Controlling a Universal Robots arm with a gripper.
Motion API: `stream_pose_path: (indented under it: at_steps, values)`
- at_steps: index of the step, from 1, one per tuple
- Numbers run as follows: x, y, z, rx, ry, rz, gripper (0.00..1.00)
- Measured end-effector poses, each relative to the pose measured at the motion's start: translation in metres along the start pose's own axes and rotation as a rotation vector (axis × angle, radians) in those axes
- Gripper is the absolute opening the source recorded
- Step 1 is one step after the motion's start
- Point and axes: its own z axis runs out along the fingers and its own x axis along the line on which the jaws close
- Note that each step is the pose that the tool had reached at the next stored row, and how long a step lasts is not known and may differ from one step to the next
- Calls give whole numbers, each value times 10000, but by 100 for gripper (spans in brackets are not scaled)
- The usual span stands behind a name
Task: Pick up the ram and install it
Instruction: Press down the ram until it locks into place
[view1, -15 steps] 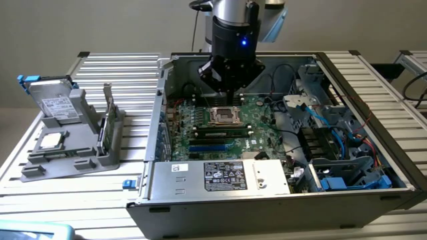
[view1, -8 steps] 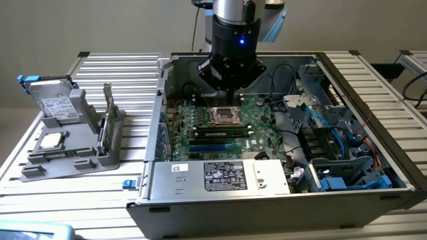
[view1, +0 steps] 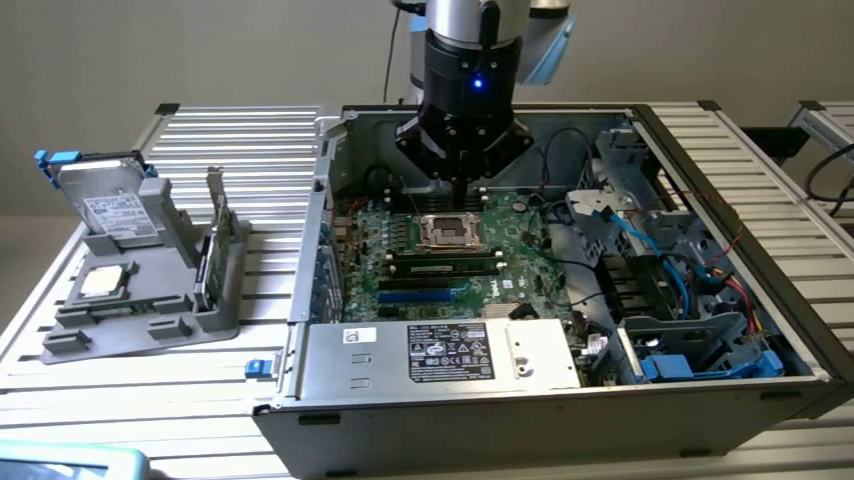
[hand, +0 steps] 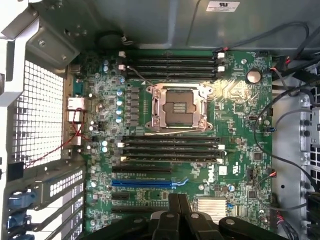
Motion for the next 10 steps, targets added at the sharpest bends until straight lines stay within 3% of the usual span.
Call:
stream_pose_path:
  at_steps: [4,10]
  values:
    - [0,0,18,4,-19,726,11]
    - [0,-1,39,3,-22,807,11]
